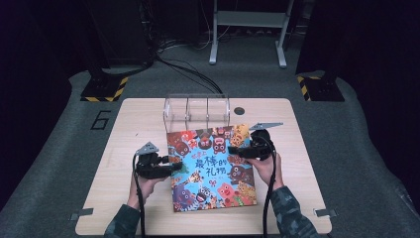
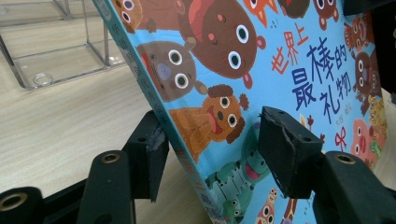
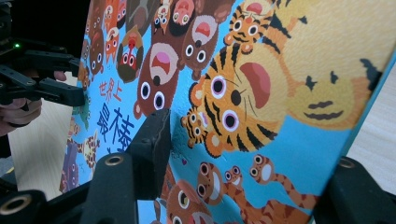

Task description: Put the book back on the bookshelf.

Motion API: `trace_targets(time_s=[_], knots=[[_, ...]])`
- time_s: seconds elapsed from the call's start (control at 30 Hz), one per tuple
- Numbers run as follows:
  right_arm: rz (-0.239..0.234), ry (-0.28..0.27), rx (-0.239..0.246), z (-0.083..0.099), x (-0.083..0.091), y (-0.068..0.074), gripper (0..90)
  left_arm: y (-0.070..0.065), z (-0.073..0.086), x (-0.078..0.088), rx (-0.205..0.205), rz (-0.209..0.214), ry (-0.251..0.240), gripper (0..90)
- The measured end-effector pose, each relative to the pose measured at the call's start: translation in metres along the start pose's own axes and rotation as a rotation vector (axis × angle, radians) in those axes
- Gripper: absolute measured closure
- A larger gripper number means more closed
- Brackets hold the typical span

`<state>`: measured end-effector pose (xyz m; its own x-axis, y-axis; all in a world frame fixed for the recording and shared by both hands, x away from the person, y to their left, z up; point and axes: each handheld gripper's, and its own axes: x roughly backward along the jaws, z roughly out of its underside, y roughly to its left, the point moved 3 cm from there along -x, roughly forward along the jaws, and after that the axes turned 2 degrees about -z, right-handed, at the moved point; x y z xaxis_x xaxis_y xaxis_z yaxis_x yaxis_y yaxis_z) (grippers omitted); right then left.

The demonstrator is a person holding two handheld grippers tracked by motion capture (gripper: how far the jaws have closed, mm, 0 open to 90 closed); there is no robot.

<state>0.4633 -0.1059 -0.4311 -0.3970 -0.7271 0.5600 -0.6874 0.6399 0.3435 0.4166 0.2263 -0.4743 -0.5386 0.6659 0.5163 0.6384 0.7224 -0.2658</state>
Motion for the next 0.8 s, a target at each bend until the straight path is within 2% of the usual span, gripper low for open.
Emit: trace_targets(time_s=[0.17,0.23,0.3,0.4,0.47,0.67,0.8], knots=[[0.008,0.004,0.028,-0.002,0.000,0.001,43.4,0.000,-0.002,0.002,-0.008,0.001,0.007,45.1],[0.008,0.000,0.034,-0.002,0.001,0.001,43.4,-0.001,-0.004,0.002,-0.016,-0.008,-0.006,45.4],[0.009,-0.004,0.026,-0.002,0.001,0.001,43.4,-0.002,-0.005,0.004,-0.015,-0.011,-0.004,46.3],[0.005,-0.006,0.024,-0.002,0.001,0.001,43.4,-0.001,-0.007,0.006,-0.037,-0.016,-0.009,47.6],[0.003,-0.001,0.019,-0.003,0.001,0.002,43.4,-0.002,-0.007,0.007,-0.032,-0.016,-0.007,47.7],[0.007,-0.002,0.036,-0.005,0.002,0.002,43.5,-0.003,-0.009,0.009,-0.027,-0.015,-0.012,49.0],[0.017,0.004,0.054,-0.007,0.004,0.004,43.4,-0.002,-0.013,0.011,-0.050,-0.028,-0.018,50.5]])
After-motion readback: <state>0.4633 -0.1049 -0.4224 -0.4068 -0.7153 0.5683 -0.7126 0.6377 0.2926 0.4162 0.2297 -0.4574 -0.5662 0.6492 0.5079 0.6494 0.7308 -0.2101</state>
